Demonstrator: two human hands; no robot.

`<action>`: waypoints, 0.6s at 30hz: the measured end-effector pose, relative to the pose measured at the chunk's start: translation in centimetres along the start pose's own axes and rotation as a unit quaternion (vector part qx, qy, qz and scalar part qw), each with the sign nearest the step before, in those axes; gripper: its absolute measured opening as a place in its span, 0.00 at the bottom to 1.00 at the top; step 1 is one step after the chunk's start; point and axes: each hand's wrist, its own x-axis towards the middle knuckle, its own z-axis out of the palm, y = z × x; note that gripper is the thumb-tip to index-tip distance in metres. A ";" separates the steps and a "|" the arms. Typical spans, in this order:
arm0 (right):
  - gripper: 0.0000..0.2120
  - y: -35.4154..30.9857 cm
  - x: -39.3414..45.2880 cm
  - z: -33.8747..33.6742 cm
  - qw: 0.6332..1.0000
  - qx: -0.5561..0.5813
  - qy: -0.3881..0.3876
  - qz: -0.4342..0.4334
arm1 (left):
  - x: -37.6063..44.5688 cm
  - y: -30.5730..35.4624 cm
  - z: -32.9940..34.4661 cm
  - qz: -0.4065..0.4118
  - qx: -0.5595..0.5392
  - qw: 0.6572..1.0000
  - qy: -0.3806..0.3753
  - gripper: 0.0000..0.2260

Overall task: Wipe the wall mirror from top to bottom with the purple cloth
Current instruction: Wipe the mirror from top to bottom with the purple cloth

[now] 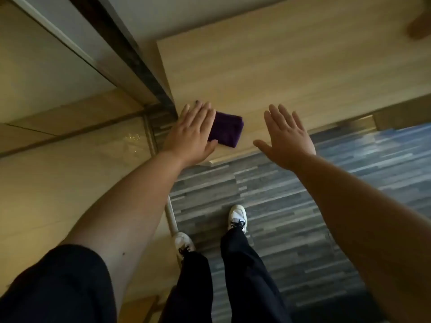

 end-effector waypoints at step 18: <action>0.37 0.4 4.6 7.4 0.999 -0.026 -0.015 -0.023 | 6.5 -1.3 9.0 0.112 -0.004 0.993 0.038 0.37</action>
